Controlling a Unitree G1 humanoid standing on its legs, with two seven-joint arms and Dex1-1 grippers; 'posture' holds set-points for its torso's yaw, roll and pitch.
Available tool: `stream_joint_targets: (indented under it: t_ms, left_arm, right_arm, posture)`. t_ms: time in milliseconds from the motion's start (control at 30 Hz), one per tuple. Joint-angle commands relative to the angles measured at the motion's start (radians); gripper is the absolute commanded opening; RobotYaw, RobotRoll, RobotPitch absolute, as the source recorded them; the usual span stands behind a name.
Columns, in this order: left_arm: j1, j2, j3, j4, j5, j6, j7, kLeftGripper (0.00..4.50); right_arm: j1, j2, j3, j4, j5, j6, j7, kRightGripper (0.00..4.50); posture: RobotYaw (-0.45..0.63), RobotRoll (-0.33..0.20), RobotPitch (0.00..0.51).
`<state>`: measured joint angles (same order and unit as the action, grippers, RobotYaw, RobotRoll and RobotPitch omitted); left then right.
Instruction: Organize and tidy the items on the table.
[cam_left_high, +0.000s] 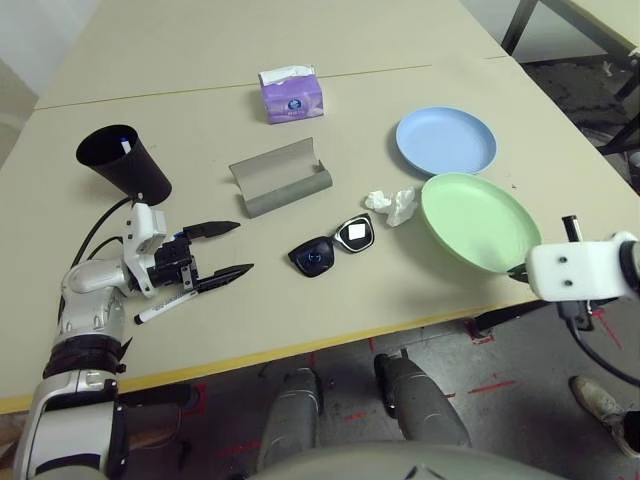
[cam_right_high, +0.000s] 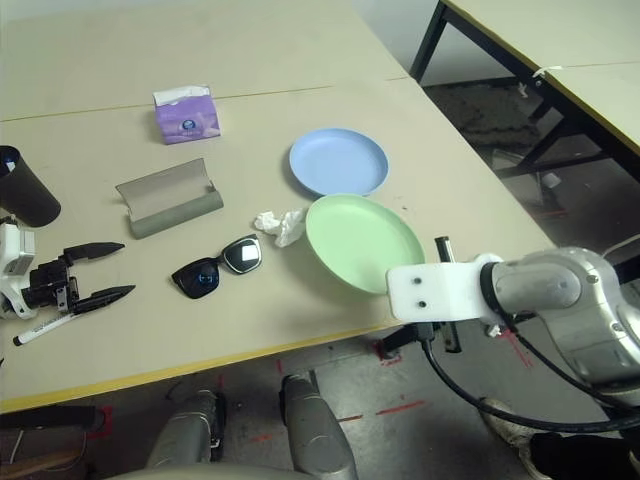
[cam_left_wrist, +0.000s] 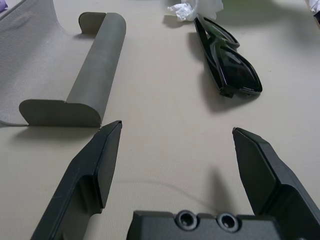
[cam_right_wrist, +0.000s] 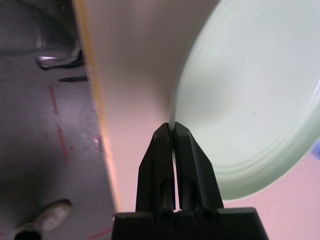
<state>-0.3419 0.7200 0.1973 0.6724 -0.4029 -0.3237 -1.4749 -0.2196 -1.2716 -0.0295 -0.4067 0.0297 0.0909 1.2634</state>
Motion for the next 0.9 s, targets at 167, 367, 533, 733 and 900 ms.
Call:
stream_joint_targets:
  t_ms: [167,367,533,733,900]
  left_arm:
    - [-0.016,-0.010,-0.006,0.027,0.011,-0.013,-0.003,4.50]
    - [-0.027,-0.017,-0.008,0.033,0.014,-0.015,-0.001,4.50]
    - [-0.016,-0.010,0.003,0.008,0.000,0.000,-0.002,4.50]
    - [0.022,0.008,0.023,-0.023,-0.012,0.010,0.002,4.50]
    - [0.049,0.014,0.038,-0.060,-0.020,0.025,0.014,4.50]
  right_arm:
    - [-0.225,-0.025,0.049,0.014,0.049,0.056,0.099,0.03]
    - [-0.513,0.086,0.200,0.272,-0.086,-0.073,0.117,0.03]
    - [-0.662,0.202,0.298,0.601,-0.230,-0.265,0.061,0.03]
    - [-0.774,0.321,0.362,0.902,-0.340,-0.434,-0.026,0.03]
    - [-0.864,0.402,0.405,1.114,-0.425,-0.553,-0.113,0.03]
  posture:
    - [-0.26,0.000,0.169]
    - [-0.26,0.000,0.173]
    - [-0.24,0.000,0.178]
    - [-0.21,0.000,0.183]
    - [-0.19,0.000,0.184]
